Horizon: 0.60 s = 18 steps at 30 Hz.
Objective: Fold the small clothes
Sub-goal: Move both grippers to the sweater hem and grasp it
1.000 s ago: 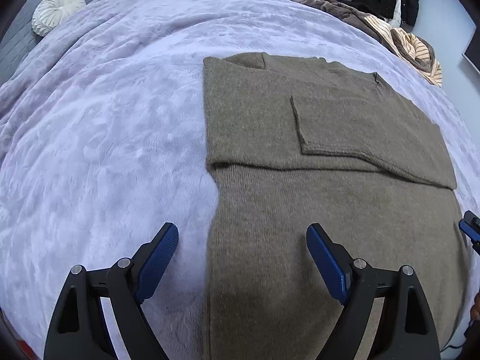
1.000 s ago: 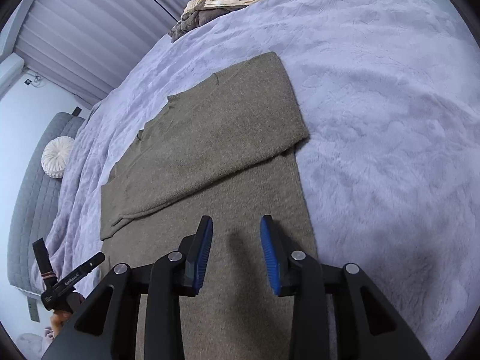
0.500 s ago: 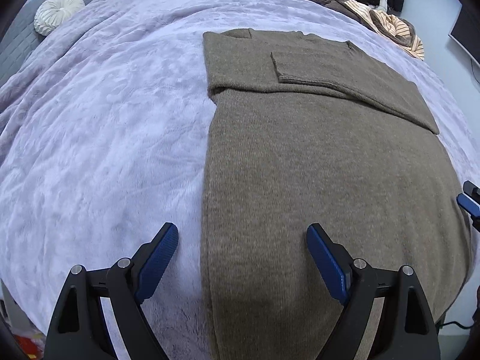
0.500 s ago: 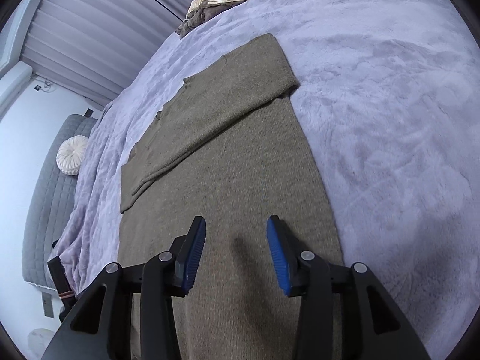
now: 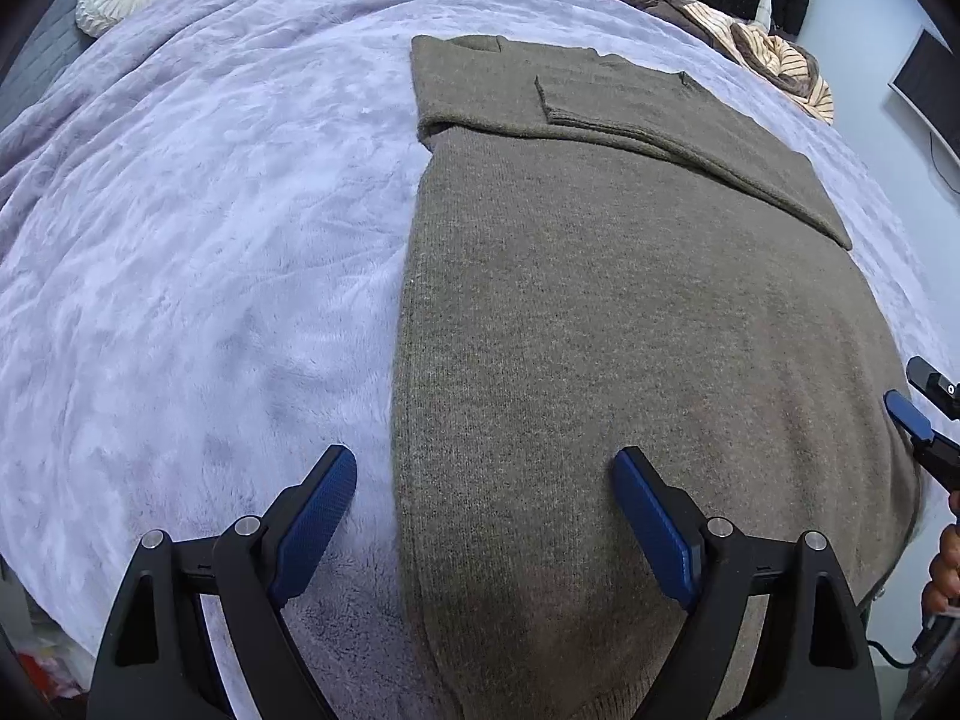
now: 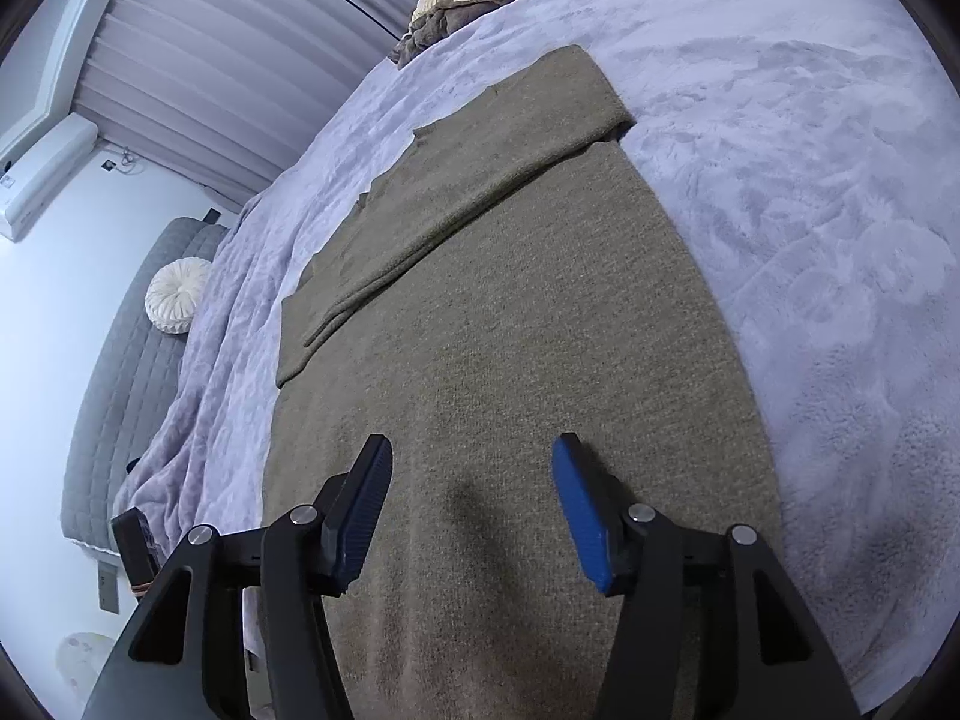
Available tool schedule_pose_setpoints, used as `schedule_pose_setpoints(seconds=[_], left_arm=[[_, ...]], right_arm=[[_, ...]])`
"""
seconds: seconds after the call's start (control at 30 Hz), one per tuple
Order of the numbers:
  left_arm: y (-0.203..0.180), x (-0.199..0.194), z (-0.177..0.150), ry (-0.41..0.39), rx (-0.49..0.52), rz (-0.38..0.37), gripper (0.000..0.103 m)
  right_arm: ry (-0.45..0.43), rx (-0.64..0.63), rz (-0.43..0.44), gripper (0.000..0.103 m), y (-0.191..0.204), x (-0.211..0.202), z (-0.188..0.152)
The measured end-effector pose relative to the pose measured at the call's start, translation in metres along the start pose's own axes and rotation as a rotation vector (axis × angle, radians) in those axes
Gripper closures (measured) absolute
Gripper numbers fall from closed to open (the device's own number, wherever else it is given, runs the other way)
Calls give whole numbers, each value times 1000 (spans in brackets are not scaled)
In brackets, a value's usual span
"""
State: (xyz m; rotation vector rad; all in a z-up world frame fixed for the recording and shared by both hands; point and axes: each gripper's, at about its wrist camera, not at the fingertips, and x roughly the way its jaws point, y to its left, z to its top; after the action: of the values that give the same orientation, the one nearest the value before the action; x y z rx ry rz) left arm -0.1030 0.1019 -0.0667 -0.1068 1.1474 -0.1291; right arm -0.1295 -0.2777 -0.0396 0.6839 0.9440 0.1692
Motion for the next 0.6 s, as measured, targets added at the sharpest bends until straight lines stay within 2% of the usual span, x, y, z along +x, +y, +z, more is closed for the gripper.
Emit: schedule_pose_setpoints(seconds=[0.03, 0.17, 0.3, 0.43, 0.6], left_arm=[[0, 0, -1, -5, 3, 7, 0], [-1, -3, -6, -7, 12, 9, 0], [0, -3, -8, 1, 6, 10, 0], [5, 1, -9, 17, -13, 8, 0], [8, 2, -12, 34, -12, -35, 0]], right_arm=[[0, -2, -1, 41, 0, 0, -1], [0, -6, -2, 40, 1, 1, -1], [-1, -17, 10, 33, 5, 1, -1], [2, -22, 15, 32, 6, 1, 0], [4, -22, 21, 32, 5, 1, 0]])
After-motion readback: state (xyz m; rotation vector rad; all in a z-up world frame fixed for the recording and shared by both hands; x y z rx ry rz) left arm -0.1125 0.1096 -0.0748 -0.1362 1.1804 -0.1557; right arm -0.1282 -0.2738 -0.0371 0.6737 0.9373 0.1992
